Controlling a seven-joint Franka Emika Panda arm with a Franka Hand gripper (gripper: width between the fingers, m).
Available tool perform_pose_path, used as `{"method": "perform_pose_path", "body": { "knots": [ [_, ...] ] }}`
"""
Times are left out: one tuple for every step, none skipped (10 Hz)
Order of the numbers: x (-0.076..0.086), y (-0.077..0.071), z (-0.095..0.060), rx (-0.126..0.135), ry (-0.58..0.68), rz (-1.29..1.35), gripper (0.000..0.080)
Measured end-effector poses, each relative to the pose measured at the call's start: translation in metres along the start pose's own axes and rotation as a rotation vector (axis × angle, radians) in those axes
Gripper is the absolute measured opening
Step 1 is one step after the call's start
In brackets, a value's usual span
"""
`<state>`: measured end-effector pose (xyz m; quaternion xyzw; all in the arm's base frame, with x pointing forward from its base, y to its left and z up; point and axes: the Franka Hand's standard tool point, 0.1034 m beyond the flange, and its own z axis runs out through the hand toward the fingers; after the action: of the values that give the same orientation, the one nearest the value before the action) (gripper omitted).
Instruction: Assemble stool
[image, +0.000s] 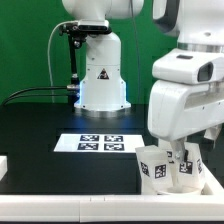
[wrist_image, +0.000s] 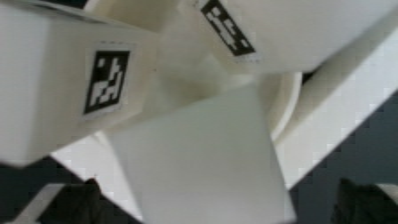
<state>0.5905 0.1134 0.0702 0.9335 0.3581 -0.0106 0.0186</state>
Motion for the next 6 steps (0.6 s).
{"method": "perform_pose_path", "body": {
  "knots": [
    [-0.0006, -0.0005, 0.0050, 0.001, -0.005, 0.011, 0.0648],
    [-0.0007, 0.0003, 0.0040, 0.000, -0.004, 0.033, 0.0637],
    [-0.0011, 0.0005, 0.0045, 0.001, -0.004, 0.046, 0.0637],
    [-0.0013, 0.0004, 0.0047, 0.001, -0.005, 0.099, 0.0461],
    [-0.0013, 0.0004, 0.0047, 0.001, -0.005, 0.169, 0.0333],
    [-0.0008, 0.0005, 0.0042, 0.001, -0.004, 0.276, 0.0333]
  ]
}}
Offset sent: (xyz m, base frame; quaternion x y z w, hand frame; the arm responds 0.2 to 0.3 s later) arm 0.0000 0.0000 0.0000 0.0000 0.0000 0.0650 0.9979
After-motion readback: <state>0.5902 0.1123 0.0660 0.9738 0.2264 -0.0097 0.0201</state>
